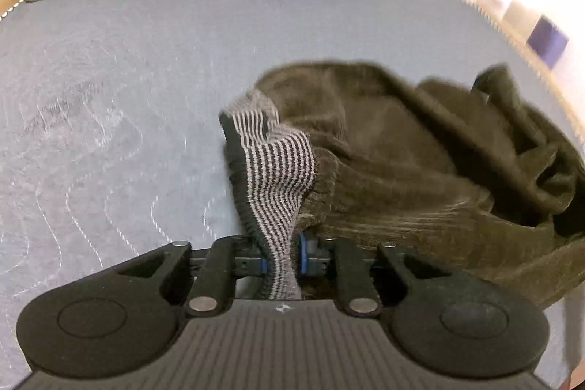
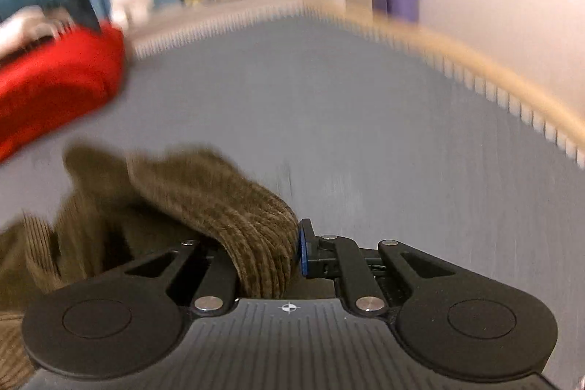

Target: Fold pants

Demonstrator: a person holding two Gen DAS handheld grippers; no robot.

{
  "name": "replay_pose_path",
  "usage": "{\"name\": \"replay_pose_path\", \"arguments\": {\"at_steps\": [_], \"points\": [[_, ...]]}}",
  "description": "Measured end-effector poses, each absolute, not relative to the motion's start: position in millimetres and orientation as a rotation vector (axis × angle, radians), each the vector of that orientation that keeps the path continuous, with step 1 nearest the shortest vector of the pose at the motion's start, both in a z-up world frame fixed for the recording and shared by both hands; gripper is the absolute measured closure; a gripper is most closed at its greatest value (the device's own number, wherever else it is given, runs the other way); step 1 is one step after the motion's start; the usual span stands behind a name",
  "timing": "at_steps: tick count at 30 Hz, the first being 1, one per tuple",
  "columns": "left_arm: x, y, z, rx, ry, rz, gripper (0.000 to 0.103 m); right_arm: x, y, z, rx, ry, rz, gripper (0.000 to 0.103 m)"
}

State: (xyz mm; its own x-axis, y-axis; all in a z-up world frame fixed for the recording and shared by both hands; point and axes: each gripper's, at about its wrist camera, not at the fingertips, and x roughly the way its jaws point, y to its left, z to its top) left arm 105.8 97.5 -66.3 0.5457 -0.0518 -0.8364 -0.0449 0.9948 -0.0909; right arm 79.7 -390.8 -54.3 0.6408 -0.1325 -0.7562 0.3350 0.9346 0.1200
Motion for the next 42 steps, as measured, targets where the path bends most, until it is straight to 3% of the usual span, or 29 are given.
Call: {"name": "replay_pose_path", "arguments": {"at_steps": [1, 5, 7, 9, 11, 14, 20, 31, 34, 38, 40, 42], "points": [[107, 97, -70, -0.108, 1.007, -0.009, 0.081, 79, -390, -65, 0.264, 0.894, -0.245, 0.091], [109, 108, -73, -0.175, 1.012, 0.022, 0.061, 71, -399, -80, 0.308, 0.958, -0.190, 0.085], [109, 114, -72, -0.223, 1.018, 0.027, 0.050, 67, -410, -73, 0.363, 0.921, -0.168, 0.077], [109, 120, -71, -0.240, 1.016, 0.024, 0.033, 63, -421, -66, 0.401, 0.872, -0.155, 0.059], [107, 118, -71, -0.236, 1.021, 0.003, 0.026, 67, -420, -62, 0.386, 0.843, -0.124, 0.051], [102, 120, -74, -0.231, 1.044, -0.045, 0.022, 76, -411, -60, 0.324, 0.813, -0.097, 0.050], [97, 111, -97, -0.125, 1.117, -0.107, 0.022, 103, -381, -51, 0.125, 0.726, -0.064, 0.044], [94, 95, -134, 0.011, 1.154, -0.171, 0.022, 132, -349, -54, -0.081, 0.688, -0.081, 0.044], [92, 93, -129, 0.034, 1.125, -0.186, 0.037, 138, -350, -54, -0.108, 0.682, -0.110, 0.046], [87, 92, -118, 0.056, 1.080, -0.215, 0.060, 139, -366, -47, -0.055, 0.653, -0.141, 0.085], [81, 97, -113, 0.047, 1.065, -0.222, 0.069, 135, -376, -44, -0.004, 0.639, -0.161, 0.092], [75, 102, -105, 0.037, 1.044, -0.229, 0.072, 129, -386, -39, 0.037, 0.624, -0.192, 0.094]]}}
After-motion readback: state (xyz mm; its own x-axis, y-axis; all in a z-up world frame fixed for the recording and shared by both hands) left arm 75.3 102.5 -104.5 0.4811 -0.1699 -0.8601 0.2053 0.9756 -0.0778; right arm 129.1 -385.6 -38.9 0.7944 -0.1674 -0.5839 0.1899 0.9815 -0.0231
